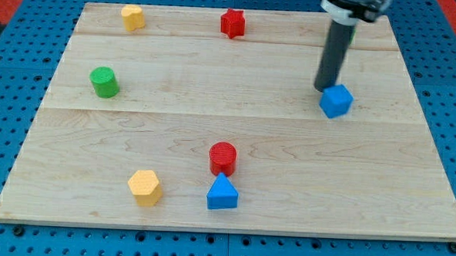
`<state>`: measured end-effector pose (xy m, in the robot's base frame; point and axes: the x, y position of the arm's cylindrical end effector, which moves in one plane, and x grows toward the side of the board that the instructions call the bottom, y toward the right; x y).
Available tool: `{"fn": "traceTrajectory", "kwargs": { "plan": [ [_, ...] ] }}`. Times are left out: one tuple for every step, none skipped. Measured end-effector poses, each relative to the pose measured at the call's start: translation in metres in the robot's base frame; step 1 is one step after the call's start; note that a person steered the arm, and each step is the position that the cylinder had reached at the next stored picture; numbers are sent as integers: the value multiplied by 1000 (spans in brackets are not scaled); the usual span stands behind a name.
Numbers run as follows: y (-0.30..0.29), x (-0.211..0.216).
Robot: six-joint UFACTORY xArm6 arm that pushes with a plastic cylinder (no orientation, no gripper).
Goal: Push the red circle into blue triangle
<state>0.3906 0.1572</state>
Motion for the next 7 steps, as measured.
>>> {"fn": "traceTrajectory", "kwargs": {
  "plan": [
    [-39, 2],
    [-88, 13],
    [-100, 17],
    [-102, 19],
    [-102, 21],
    [-102, 25],
    [-136, 64]
  ]
}}
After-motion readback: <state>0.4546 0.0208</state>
